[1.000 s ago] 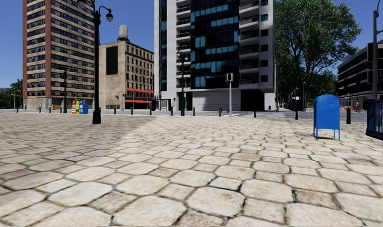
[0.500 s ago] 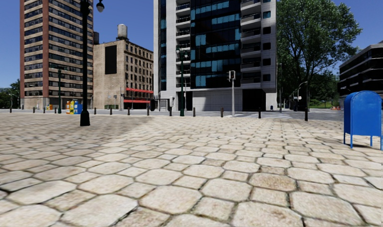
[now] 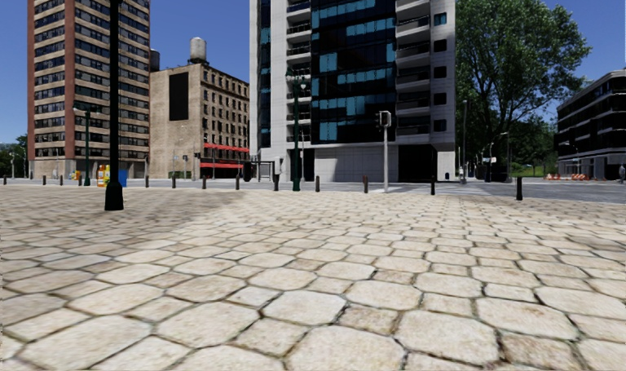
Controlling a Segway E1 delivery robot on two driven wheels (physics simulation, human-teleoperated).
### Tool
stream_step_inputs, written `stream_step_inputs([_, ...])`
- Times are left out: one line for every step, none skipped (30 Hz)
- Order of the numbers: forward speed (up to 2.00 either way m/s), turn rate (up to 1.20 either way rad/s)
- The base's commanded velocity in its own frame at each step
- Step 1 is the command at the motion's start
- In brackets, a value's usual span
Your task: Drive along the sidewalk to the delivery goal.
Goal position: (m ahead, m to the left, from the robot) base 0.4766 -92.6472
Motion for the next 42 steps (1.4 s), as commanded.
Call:
stream_step_inputs([1.85, -0.16])
stream_step_inputs([1.85, -0.16])
stream_step_inputs([1.78, -0.16])
stream_step_inputs([1.73, -0.16])
stream_step_inputs([1.69, -0.18])
stream_step_inputs([1.68, -0.2])
stream_step_inputs([1.67, -0.21])
stream_step_inputs([1.65, -0.23])
stream_step_inputs([1.65, -0.26])
stream_step_inputs([1.65, -0.3])
stream_step_inputs([1.65, -0.3])
stream_step_inputs([1.65, -0.32])
stream_step_inputs([1.64, -0.32])
stream_step_inputs([1.64, -0.32])
stream_step_inputs([1.64, -0.32])
stream_step_inputs([1.64, -0.32])
stream_step_inputs([1.64, -0.32])
stream_step_inputs([1.64, -0.32])
stream_step_inputs([1.64, -0.32])
stream_step_inputs([1.64, -0.32])
stream_step_inputs([1.64, -0.32])
stream_step_inputs([1.64, -0.33])
stream_step_inputs([1.64, -0.35])
stream_step_inputs([1.64, -0.38])
stream_step_inputs([1.64, -0.4])
stream_step_inputs([1.63, -0.44])
stream_step_inputs([1.63, -0.45])
stream_step_inputs([1.63, -0.45])
stream_step_inputs([1.62, -0.45])
stream_step_inputs([1.62, -0.46])
stream_step_inputs([1.62, -0.46])
stream_step_inputs([1.62, -0.46])
stream_step_inputs([1.62, -0.46])
stream_step_inputs([1.62, -0.46])
stream_step_inputs([1.62, -0.46])
stream_step_inputs([1.61, -0.46])
stream_step_inputs([1.61, -0.46])
stream_step_inputs([1.6, -0.46])
stream_step_inputs([1.6, -0.46])
stream_step_inputs([1.6, -0.46])
stream_step_inputs([1.6, -0.46])
stream_step_inputs([1.6, -0.47])
